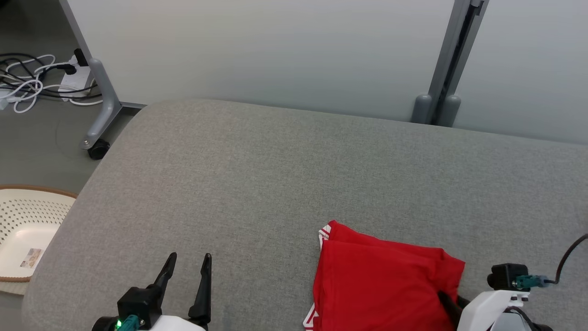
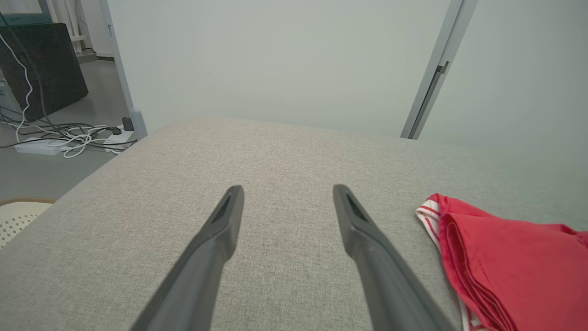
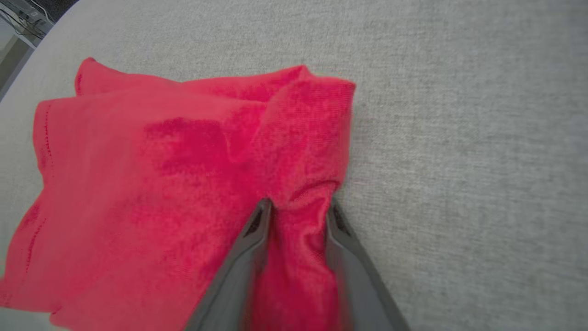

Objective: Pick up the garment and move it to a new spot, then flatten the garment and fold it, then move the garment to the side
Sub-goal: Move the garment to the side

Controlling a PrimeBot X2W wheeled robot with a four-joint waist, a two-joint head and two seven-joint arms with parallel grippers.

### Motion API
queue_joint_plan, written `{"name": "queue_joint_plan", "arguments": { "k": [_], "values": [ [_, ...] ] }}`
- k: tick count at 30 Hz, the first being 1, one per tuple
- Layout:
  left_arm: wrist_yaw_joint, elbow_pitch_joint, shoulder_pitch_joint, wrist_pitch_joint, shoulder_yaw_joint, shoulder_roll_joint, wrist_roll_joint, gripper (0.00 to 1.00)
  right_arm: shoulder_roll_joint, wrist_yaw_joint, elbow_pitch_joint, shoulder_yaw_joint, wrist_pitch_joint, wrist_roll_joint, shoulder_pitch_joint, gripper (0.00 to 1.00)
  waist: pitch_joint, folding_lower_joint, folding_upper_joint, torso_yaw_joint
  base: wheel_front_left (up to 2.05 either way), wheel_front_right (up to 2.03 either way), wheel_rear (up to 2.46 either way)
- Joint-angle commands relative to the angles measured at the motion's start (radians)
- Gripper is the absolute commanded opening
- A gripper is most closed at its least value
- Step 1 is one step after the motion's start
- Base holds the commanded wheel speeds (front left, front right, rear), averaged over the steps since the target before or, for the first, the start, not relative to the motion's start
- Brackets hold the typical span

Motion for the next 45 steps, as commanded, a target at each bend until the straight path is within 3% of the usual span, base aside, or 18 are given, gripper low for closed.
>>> {"name": "queue_joint_plan", "arguments": {
  "k": [1, 9, 20, 28, 34, 45],
  "values": [
    [-0.003, 0.001, -0.002, -0.004, 0.002, 0.002, 0.009, 1.0, -0.005, 0.0, 0.008, 0.021, -0.009, 0.014, -0.008, 0.0, -0.001, 0.0, -0.0001, -0.007, 0.0, 0.0, 0.0],
    [-0.006, -0.013, 0.012, -0.004, 0.0, -0.004, 0.019, 1.0, -0.073, 0.0, 0.009, 0.05, -0.08, 0.046, -0.062, 0.0, -0.006, 0.0, -0.0001, -0.091, 0.0, 0.0, 0.0],
    [-0.028, -0.018, -0.004, -0.004, -0.006, -0.038, 0.038, 1.0, -0.174, 0.0, -0.039, 0.014, -0.076, 0.036, -0.132, 0.0, 0.016, 0.0, -0.0001, -0.327, 0.0, 0.0, 0.0],
    [-0.047, -0.003, -0.047, -0.004, -0.011, -0.059, 0.062, 1.0, -0.202, 0.0, -0.078, -0.022, -0.061, 0.018, -0.173, 0.0, 0.049, 0.0, -0.0001, -0.446, 0.0, 0.0, 0.0],
    [-0.06, 0.014, -0.063, -0.004, -0.009, -0.068, 0.072, 1.0, -0.196, 0.0, -0.097, -0.033, -0.048, -0.004, -0.202, 0.0, 0.059, 0.0, -0.0001, -0.459, 0.0, 0.0, 0.0],
    [-0.074, 0.032, -0.058, -0.004, 0.004, -0.081, 0.087, 1.0, -0.205, 0.0, -0.083, -0.057, -0.004, -0.052, -0.337, 0.0, 0.056, 0.0, -0.0001, -0.388, 0.0, 0.0, 0.0]
  ]
}}
